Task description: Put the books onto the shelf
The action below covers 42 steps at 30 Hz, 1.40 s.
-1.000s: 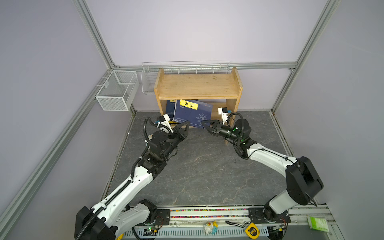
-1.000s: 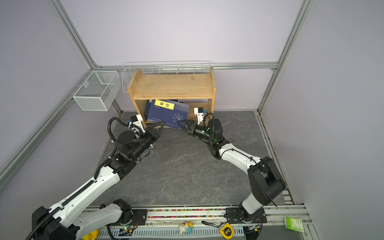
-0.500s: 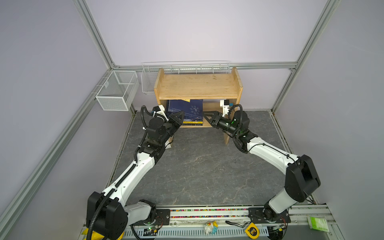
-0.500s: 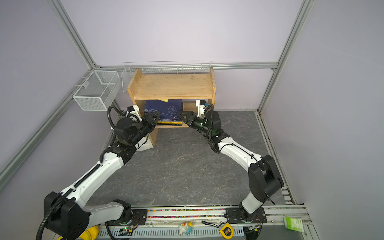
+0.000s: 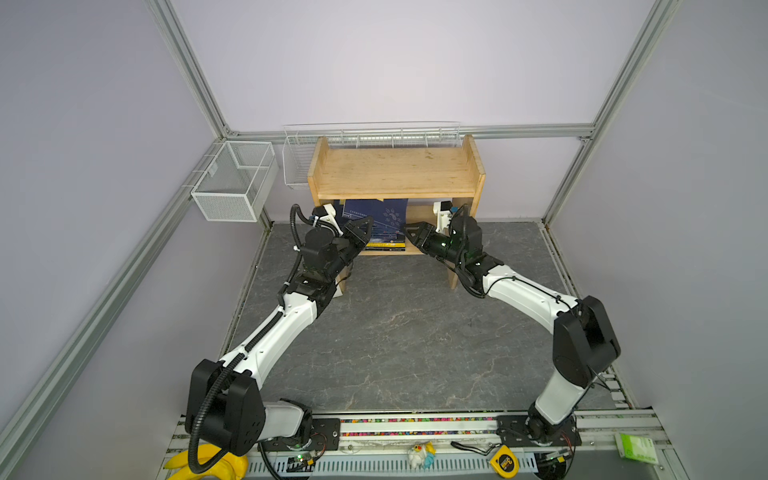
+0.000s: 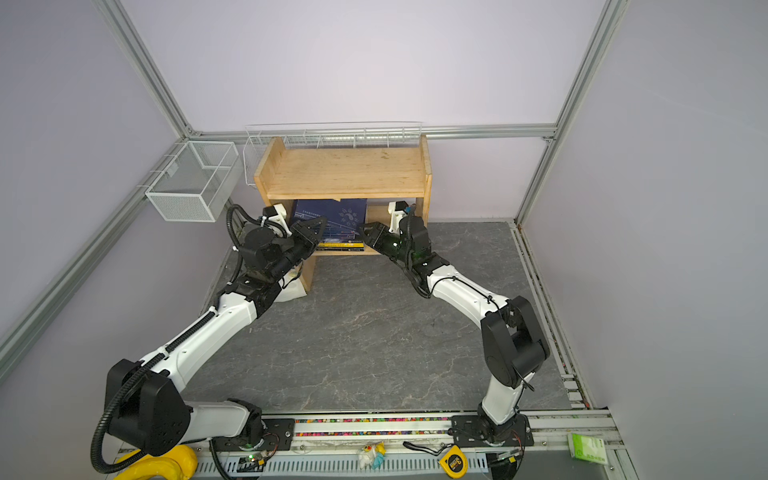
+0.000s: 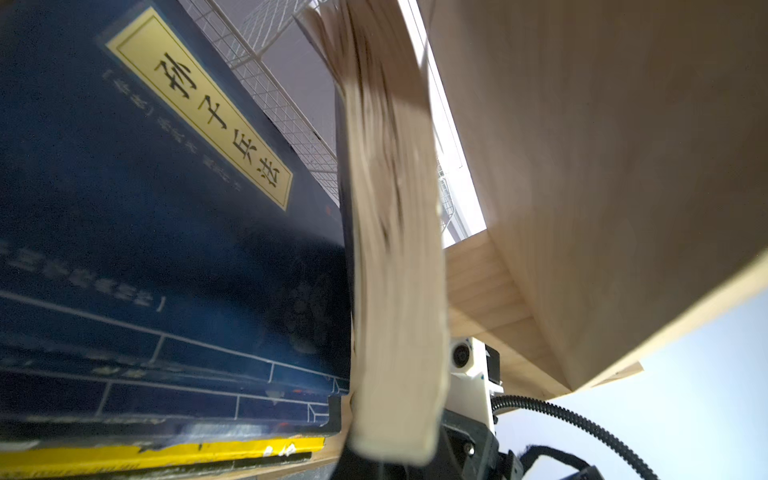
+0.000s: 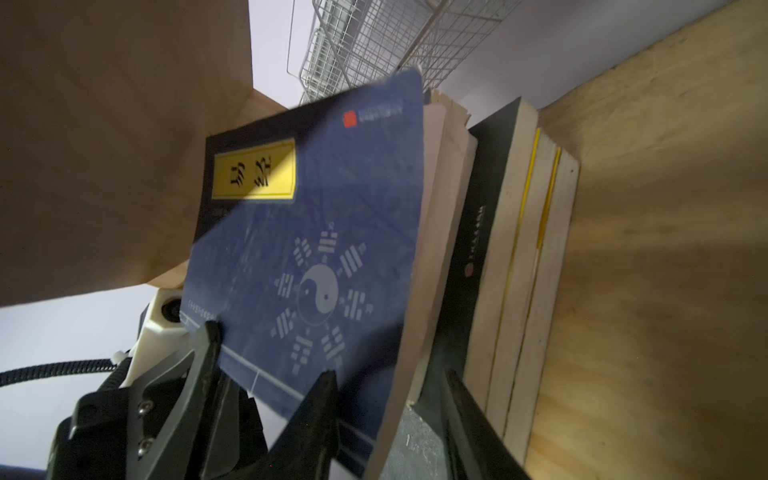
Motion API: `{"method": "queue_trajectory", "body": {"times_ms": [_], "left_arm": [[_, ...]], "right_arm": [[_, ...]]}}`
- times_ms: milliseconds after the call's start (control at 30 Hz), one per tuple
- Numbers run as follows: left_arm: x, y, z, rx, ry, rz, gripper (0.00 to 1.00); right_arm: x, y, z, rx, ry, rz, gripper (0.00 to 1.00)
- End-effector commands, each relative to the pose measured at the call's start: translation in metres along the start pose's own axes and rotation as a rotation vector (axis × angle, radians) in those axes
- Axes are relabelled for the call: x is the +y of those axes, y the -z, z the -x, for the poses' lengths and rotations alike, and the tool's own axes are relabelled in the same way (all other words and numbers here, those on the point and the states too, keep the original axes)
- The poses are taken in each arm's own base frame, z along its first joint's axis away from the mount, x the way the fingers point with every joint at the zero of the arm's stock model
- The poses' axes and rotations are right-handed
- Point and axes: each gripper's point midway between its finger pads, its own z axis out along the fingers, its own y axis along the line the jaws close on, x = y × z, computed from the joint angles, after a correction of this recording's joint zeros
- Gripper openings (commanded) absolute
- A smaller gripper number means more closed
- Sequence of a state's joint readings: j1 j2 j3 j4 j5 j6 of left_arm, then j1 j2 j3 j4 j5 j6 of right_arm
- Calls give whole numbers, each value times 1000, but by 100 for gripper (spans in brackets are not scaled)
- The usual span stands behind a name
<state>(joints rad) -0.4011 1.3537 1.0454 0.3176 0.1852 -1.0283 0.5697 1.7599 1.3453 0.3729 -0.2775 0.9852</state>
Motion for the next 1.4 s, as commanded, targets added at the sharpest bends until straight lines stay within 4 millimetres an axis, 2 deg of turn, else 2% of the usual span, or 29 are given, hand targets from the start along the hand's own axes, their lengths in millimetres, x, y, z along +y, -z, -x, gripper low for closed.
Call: {"method": "queue_trajectory", "body": {"times_ms": [0, 367, 600, 833, 933, 1000, 1100, 1200, 1300, 1367], "left_arm": [[-25, -3, 31, -88, 13, -79, 0], [-14, -6, 42, -125, -5, -49, 0], [-7, -14, 40, -119, 8, -42, 0], [0, -9, 42, -136, -5, 8, 0], [2, -7, 44, -142, -7, 29, 0], [3, -8, 44, -140, -8, 35, 0], [1, -8, 45, -146, -6, 22, 0], [-3, -8, 45, -147, -9, 5, 0], [-4, -9, 45, -146, -9, -4, 0], [-3, -10, 45, -144, -8, -2, 0]], "right_arm": [[0, -6, 6, -12, 23, -8, 37], [2, -8, 9, -22, 6, -6, 34], [1, -18, 14, -30, -6, 1, 17], [0, -21, 16, -41, -14, 11, 11], [3, -22, 14, -33, -13, 30, 15], [4, -23, 12, -18, -21, 39, 28], [-1, -22, 8, 0, -28, 8, 42], [-5, -19, 4, 11, -27, -12, 42], [0, -17, 4, 12, -38, 17, 33], [6, -17, 4, 14, -46, 45, 31]]}}
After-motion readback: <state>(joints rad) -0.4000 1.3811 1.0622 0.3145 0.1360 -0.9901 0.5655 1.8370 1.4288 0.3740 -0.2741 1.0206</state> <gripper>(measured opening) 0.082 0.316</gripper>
